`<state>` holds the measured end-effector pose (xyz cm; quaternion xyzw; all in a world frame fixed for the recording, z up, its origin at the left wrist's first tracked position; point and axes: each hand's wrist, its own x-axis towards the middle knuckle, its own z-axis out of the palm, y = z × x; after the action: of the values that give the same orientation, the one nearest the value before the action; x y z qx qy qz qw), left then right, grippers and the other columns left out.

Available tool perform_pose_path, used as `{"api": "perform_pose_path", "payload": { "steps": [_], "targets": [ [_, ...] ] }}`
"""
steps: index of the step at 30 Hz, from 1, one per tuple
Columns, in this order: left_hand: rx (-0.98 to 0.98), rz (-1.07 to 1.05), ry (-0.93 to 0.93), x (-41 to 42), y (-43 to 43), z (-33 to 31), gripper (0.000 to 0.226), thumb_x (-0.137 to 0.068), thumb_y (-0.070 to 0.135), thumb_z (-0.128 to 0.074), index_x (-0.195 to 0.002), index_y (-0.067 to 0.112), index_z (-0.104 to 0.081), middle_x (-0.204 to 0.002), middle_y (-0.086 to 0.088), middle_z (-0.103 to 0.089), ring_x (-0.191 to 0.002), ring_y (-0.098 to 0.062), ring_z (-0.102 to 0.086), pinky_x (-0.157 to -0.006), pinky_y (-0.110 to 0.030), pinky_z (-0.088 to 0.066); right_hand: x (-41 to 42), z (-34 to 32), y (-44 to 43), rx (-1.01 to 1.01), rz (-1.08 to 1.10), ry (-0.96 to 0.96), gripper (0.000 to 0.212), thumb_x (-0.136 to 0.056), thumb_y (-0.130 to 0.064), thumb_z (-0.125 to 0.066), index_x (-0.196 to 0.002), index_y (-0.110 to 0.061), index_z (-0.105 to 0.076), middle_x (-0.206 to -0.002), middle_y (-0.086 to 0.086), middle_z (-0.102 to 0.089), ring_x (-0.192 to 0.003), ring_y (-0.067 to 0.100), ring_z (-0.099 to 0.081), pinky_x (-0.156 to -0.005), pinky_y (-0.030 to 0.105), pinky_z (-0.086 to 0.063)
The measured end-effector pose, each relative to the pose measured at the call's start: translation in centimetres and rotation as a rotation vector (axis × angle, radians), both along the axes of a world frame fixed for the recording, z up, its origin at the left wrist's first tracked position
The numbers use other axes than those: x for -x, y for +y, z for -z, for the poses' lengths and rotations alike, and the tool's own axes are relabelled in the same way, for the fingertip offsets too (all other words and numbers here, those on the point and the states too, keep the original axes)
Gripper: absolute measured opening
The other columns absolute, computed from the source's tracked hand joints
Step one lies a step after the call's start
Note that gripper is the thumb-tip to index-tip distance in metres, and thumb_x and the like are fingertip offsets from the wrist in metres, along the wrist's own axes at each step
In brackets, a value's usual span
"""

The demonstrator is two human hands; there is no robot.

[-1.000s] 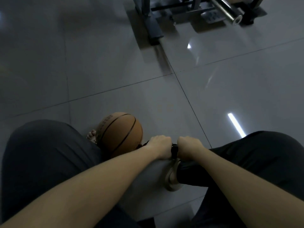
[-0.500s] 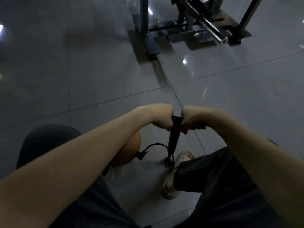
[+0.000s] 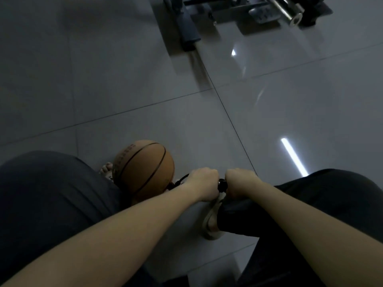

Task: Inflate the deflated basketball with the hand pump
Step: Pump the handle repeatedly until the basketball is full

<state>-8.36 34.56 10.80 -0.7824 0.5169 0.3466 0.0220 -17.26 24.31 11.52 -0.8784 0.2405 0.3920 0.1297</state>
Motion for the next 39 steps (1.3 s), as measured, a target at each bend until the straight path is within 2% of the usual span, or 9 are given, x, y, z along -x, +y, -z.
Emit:
{"api": "perform_pose_path", "payload": {
  "steps": [5,9,11,14,16,20,25,34,39],
  "targets": [
    [0.006,-0.031,0.011,0.0,0.1,0.5,0.024,-0.087,0.027,-0.06,-0.075,0.014,-0.044,-0.085,-0.012,-0.059,-0.081,-0.035,-0.062,-0.061,-0.034,-0.039,-0.2,0.7,0.0,0.022,-0.02,-0.004,0.022,-0.085,-0.03,-0.062,-0.086,-0.016,-0.046,-0.071,0.0,-0.045,-0.072,0.026,-0.052,-0.063,0.033,-0.043],
    [-0.017,-0.023,0.004,-0.2,0.3,-2.0,0.017,-0.087,0.027,-0.062,-0.086,0.013,-0.052,-0.098,-0.015,-0.066,-0.09,-0.036,-0.065,-0.065,-0.034,-0.042,-0.4,-1.1,0.7,0.003,0.029,-0.001,0.017,-0.084,-0.026,-0.06,-0.079,-0.017,-0.047,-0.072,0.001,-0.049,-0.075,0.027,-0.055,-0.066,0.032,-0.045],
    [-0.05,0.021,-0.02,-0.9,0.3,-3.5,0.015,-0.088,0.027,-0.061,-0.088,0.014,-0.054,-0.091,-0.011,-0.064,-0.087,-0.034,-0.064,-0.064,-0.032,-0.041,-1.0,-2.4,0.8,-0.057,0.053,0.014,0.019,-0.082,-0.023,-0.06,-0.071,-0.017,-0.046,-0.071,0.002,-0.051,-0.073,0.027,-0.055,-0.064,0.031,-0.045],
    [-0.051,0.025,-0.047,-2.5,-0.2,-7.3,0.017,-0.089,0.026,-0.06,-0.079,0.014,-0.054,-0.072,-0.003,-0.054,-0.07,-0.026,-0.059,-0.055,-0.029,-0.04,-2.6,-6.3,0.1,-0.1,0.079,0.003,0.021,-0.082,-0.015,-0.067,-0.067,-0.015,-0.051,-0.063,0.003,-0.054,-0.057,0.02,-0.054,-0.055,0.029,-0.044],
    [-0.027,0.003,-0.035,-3.6,-1.0,-10.1,0.022,-0.09,0.026,-0.062,-0.072,0.016,-0.054,-0.069,-0.001,-0.056,-0.06,-0.019,-0.054,-0.05,-0.027,-0.038,-3.7,-9.8,-1.0,-0.129,0.129,-0.013,0.016,-0.082,-0.013,-0.071,-0.072,-0.01,-0.058,-0.059,0.004,-0.056,-0.049,0.018,-0.051,-0.048,0.027,-0.044],
    [0.03,-0.001,-0.016,-5.2,-2.0,-13.7,0.022,-0.088,0.024,-0.065,-0.07,0.014,-0.057,-0.063,-0.002,-0.056,-0.055,-0.019,-0.051,-0.048,-0.028,-0.038,-4.5,-13.8,-2.0,-0.15,0.176,-0.066,0.011,-0.082,-0.012,-0.071,-0.081,-0.004,-0.063,-0.058,0.006,-0.054,-0.046,0.018,-0.049,-0.046,0.028,-0.043],
    [-0.06,0.029,0.0,-3.8,-1.6,-9.6,0.015,-0.087,0.022,-0.061,-0.075,0.014,-0.057,-0.073,-0.004,-0.063,-0.061,-0.021,-0.057,-0.053,-0.031,-0.045,-3.2,-9.6,-0.3,-0.072,0.122,-0.076,0.011,-0.084,-0.015,-0.064,-0.077,-0.012,-0.057,-0.07,0.005,-0.057,-0.062,0.021,-0.054,-0.057,0.031,-0.045],
    [-0.049,0.039,-0.022,-3.2,-1.0,-3.2,0.013,-0.088,0.021,-0.058,-0.08,0.013,-0.051,-0.072,-0.002,-0.05,-0.062,-0.022,-0.05,-0.051,-0.03,-0.037,-2.7,-3.1,0.0,-0.038,0.072,-0.053,0.022,-0.085,-0.021,-0.057,-0.07,-0.017,-0.041,-0.07,0.001,-0.049,-0.07,0.025,-0.053,-0.062,0.034,-0.045],
    [-0.05,0.022,0.009,-1.9,-0.4,-0.4,0.015,-0.087,0.025,-0.059,-0.084,0.014,-0.05,-0.087,-0.01,-0.059,-0.08,-0.033,-0.06,-0.062,-0.033,-0.041,-1.7,-0.4,0.3,-0.049,0.074,-0.009,0.021,-0.083,-0.028,-0.061,-0.077,-0.016,-0.044,-0.074,0.002,-0.051,-0.073,0.026,-0.054,-0.065,0.033,-0.046]
  ]
}}
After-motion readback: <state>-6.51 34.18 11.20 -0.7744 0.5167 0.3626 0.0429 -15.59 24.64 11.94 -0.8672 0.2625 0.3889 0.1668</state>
